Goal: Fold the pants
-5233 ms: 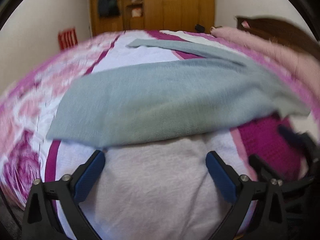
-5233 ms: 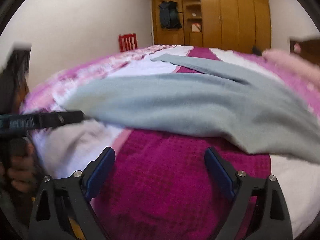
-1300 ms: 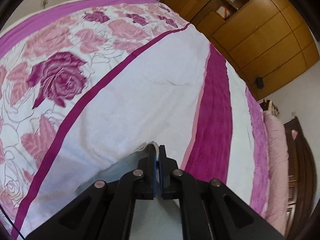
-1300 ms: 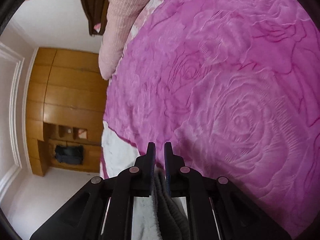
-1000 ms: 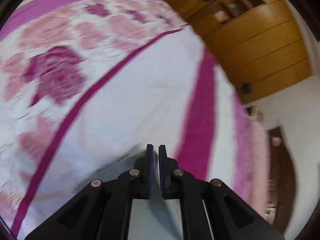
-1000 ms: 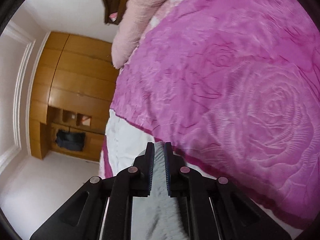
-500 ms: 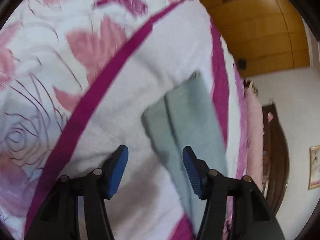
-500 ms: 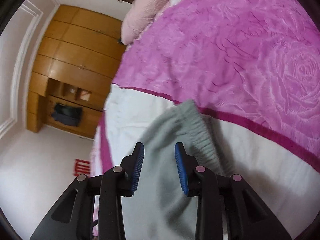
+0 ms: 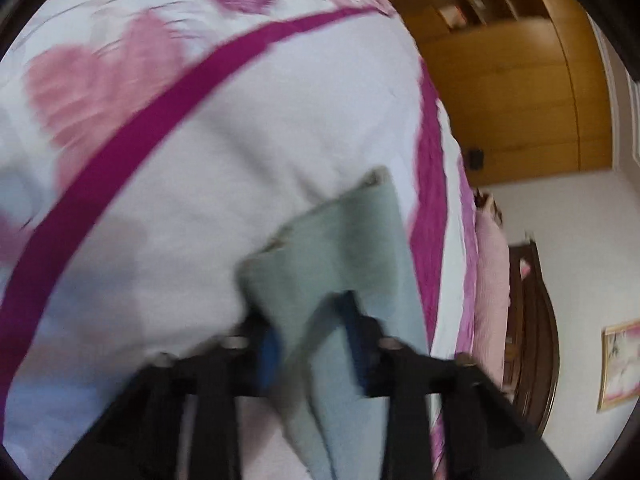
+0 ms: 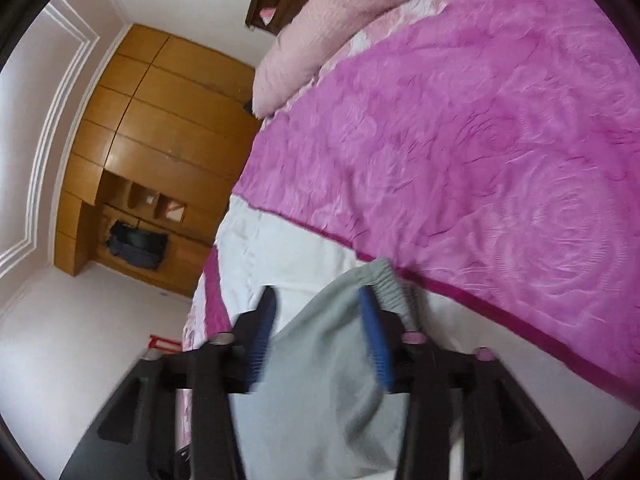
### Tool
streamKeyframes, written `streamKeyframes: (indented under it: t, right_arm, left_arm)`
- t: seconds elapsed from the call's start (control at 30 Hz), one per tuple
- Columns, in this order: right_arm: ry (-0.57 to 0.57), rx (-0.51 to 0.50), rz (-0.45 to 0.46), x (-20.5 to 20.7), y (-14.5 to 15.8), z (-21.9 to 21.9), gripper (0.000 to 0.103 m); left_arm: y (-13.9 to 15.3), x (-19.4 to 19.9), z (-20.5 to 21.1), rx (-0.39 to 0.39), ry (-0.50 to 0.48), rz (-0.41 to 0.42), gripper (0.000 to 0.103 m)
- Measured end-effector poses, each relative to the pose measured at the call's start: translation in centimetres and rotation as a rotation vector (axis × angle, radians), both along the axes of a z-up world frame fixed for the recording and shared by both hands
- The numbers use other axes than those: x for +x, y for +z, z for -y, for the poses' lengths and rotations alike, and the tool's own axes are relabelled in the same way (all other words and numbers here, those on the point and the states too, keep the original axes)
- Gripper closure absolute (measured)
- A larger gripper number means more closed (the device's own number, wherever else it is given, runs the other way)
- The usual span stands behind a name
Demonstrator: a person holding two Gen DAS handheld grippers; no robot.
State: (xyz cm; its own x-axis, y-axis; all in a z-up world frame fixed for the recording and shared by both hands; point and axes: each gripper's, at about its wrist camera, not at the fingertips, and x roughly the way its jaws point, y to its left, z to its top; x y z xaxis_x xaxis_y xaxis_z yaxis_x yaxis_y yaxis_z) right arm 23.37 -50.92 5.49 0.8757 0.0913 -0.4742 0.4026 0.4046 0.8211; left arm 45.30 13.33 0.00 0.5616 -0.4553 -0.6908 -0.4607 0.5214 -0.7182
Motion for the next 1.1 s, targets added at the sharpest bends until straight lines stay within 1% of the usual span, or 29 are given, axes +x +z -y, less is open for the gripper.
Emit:
streamKeyframes:
  t: [0.03,0.07,0.1,0.17,0.2,0.23,0.27,0.3,0.33,0.4,0.43,0.47,0.5,0.53,0.57,0.6,0.63,0.67,0.7,0.73,0.77,0.8,0.83,0.87,0.9,0.93,1.0,1.1]
  right_arm:
    - [-0.014,0.069,0.004,-1.0,-0.8,0.1,0.028]
    - [-0.022,0.15,-0.008,-1.7,-1.9,0.2,0.026]
    - [-0.023,0.28,-0.011,-2.8,-3.6,0.2,0.026]
    - [-0.022,0.493,0.031,-4.8,-6.9,-0.1,0.026]
    - [-0.039,0.57,0.044,-6.0,-8.3,-0.4,0.027]
    - [-0.076,0.634,0.067,-7.5,-9.6,-0.6,0.029]
    - [-0.119,0.684,0.124,-8.8,-10.3,-0.7,0.029]
    - [-0.147,0.721,0.159,-9.4,-10.7,-0.7,0.028]
    - [-0.143,0.734,0.165,-9.3,-10.7,-0.6,0.026]
    - [-0.077,0.707,0.132,-8.5,-10.4,-0.5,0.027]
    - [-0.066,0.695,0.097,-8.5,-10.3,-0.9,0.027]
    - [-0.07,0.707,0.072,-8.8,-10.3,-1.4,0.027]
    - [-0.073,0.727,0.073,-8.9,-10.3,-2.2,0.027]
    - [-0.071,0.725,0.092,-8.8,-10.1,-3.4,0.023]
    - [-0.04,0.677,0.072,-8.0,-9.6,-4.7,0.021]
    - [0.028,0.614,0.033,-6.6,-9.2,-6.0,0.021]
    - [0.148,0.534,-0.014,-4.5,-8.9,-7.5,0.022]
    - [0.237,0.444,-0.057,-2.8,-8.5,-8.6,0.026]
    - [0.259,0.366,-0.077,-1.8,-8.1,-9.0,0.029]
    - [0.24,0.308,-0.054,-1.2,-7.7,-8.9,0.045]
    - [0.212,0.277,-0.018,-0.6,-7.6,-8.3,0.075]
    - [0.202,0.256,-0.009,0.2,-7.9,-7.8,0.09]
    - [0.219,0.23,-0.045,1.8,-9.1,-7.2,0.096]
    - [0.243,0.253,-0.059,2.7,-10.4,-6.7,0.098]
    - [0.233,0.297,-0.038,2.5,-11.1,-6.4,0.097]
    - [0.236,0.311,-0.008,2.0,-10.7,-6.2,0.097]
    - [0.282,0.274,-0.052,1.5,-9.2,-6.2,0.097]
    - [0.309,0.334,-0.094,-0.4,-8.1,-5.2,0.097]
  left_arm:
    - [-0.2,-0.4,-0.1,-0.001,0.014,-0.005,0.092]
    - [-0.4,-0.5,-0.1,-0.006,0.018,-0.002,0.093]
    - [-0.3,-0.5,-0.1,0.008,0.017,0.0,0.096]
    - [-0.2,-0.5,0.2,0.046,0.015,-0.004,0.097]
    - [0.0,-0.4,0.6,0.069,0.011,-0.009,0.097]
    - [0.2,-0.1,0.9,0.099,0.002,-0.017,0.097]
    - [0.4,0.2,1.1,0.122,-0.005,-0.027,0.097]
    - [0.5,0.5,1.5,0.135,-0.009,-0.042,0.097]
    - [0.6,0.8,1.6,0.135,-0.009,-0.057,0.097]
    - [0.7,1.2,1.4,0.12,-0.003,-0.084,0.097]
    - [0.8,1.4,1.3,0.115,0.001,-0.091,0.097]
    - [1.0,1.6,1.2,0.114,0.008,-0.097,0.098]
    - [1.2,1.7,1.1,0.112,0.016,-0.099,0.098]
    - [1.3,1.7,1.1,0.111,0.021,-0.1,0.098]
    - [1.5,1.8,1.2,0.119,0.025,-0.105,0.098]
    - [1.6,1.4,1.0,0.128,0.021,-0.107,0.098]
    - [1.9,1.6,1.1,0.138,0.015,-0.106,0.098]
    - [1.9,1.4,1.1,0.144,0.013,-0.102,0.098]
    - [2.1,1.4,1.2,0.149,0.014,-0.097,0.098]
    - [2.2,0.9,1.2,0.152,0.016,-0.092,0.098]
    - [2.3,0.7,1.3,0.159,0.017,-0.086,0.098]
    - [2.5,0.5,1.4,0.168,0.016,-0.08,0.098]
    - [2.9,0.1,1.4,0.178,0.012,-0.072,0.098]
    - [3.1,0.2,1.5,0.183,0.003,-0.066,0.098]
    - [3.5,0.0,1.5,0.188,-0.012,-0.052,0.098]
    - [4.0,-0.3,1.2,0.188,-0.026,-0.036,0.098]
    - [4.4,-1.4,0.4,0.16,-0.036,-0.034,0.098]
    - [5.4,-3.4,-0.7,0.109,-0.04,-0.008,0.098]
